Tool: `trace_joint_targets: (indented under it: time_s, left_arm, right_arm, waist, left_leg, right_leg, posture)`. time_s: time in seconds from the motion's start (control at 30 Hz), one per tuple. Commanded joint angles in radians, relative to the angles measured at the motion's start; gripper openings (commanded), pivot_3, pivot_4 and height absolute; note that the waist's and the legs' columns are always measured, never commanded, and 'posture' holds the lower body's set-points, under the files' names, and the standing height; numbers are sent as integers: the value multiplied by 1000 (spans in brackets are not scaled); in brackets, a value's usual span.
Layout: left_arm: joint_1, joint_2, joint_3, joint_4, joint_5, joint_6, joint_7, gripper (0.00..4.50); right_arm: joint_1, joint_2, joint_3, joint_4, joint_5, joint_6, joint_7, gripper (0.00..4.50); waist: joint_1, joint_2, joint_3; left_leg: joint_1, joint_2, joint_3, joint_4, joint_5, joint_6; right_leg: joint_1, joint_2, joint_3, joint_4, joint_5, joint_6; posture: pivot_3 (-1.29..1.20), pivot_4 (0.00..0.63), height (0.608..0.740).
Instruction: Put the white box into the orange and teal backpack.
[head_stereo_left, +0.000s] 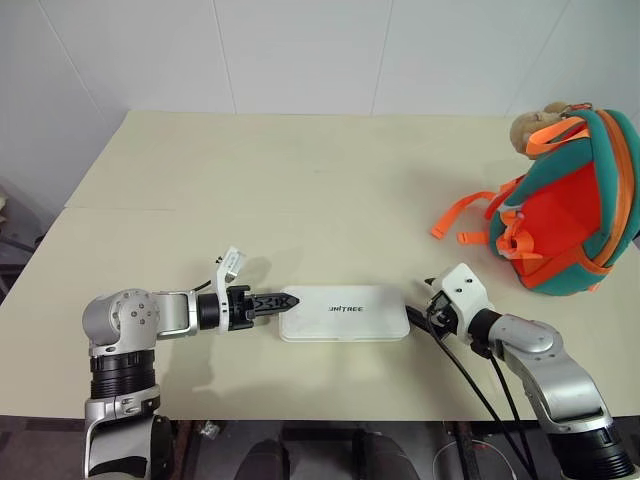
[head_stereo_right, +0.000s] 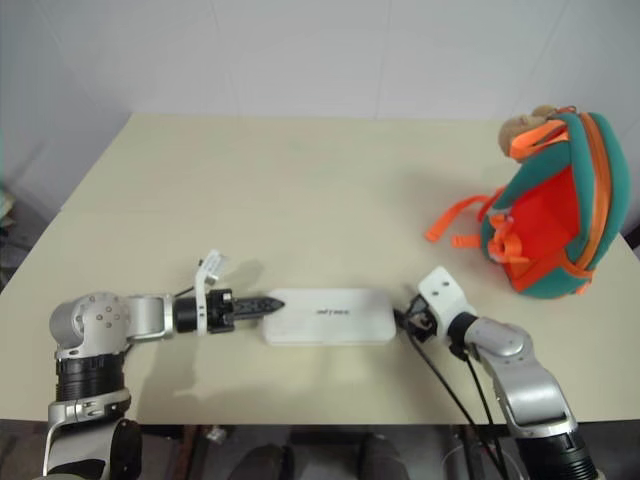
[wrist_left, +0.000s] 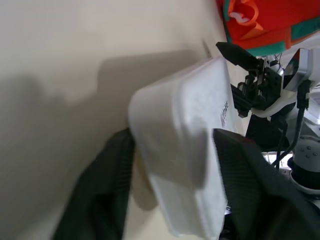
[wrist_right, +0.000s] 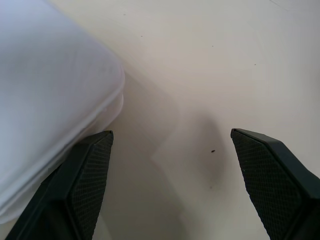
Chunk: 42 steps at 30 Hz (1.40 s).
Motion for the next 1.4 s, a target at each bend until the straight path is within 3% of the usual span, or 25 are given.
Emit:
trace_joint_targets:
  time_s: [0.03, 0.47, 0.8, 1.17, 1.4]
  left_arm:
    - [0, -41, -50, -44, -62, 2, -39, 1566]
    - [-6, -85, -28, -49, -88, -16, -53, 1425]
    - [39, -123, -86, -77, -72, -48, -43, 1424]
    - [53, -83, -207, -66, -26, -143, -75, 1424]
    - [51, -115, -203, -54, -28, -152, -70, 3662]
  right_arm:
    - [-5, 12, 34, -32, 20, -17, 32, 4500]
    - [-21, 19, 26, -23, 11, -18, 41, 4500]
    - [-41, 35, 35, -14, 9, -18, 44, 4500]
    - [-50, 47, 40, -9, 0, -21, 54, 4500]
    - [-48, 48, 38, -9, -3, -22, 56, 4500]
  waist:
    - [2, 0, 0]
    - [1, 0, 0]
    - [1, 0, 0]
    - [3, -1, -1]
    - [0, -1, -1]
  left_leg:
    - [0, 0, 0, 0, 0, 0]
    - [0, 0, 0, 0, 0, 0]
    - [0, -1, 0, 1, 0, 0]
    - [0, -1, 0, 1, 0, 0]
    - [0, 0, 0, -1, 0, 0]
  right_leg:
    - [1, 0, 0, 0, 0, 0]
    - [1, -1, -1, -1, 0, 0]
    - [1, -1, 0, -1, 0, 0]
    - [3, -1, -1, -2, 0, 0]
    - [1, -1, -1, -2, 0, 0]
  posture:
    - [0, 150, 740]
    - [0, 150, 740]
    - [0, 150, 740]
    - [0, 150, 740]
    - [0, 150, 740]
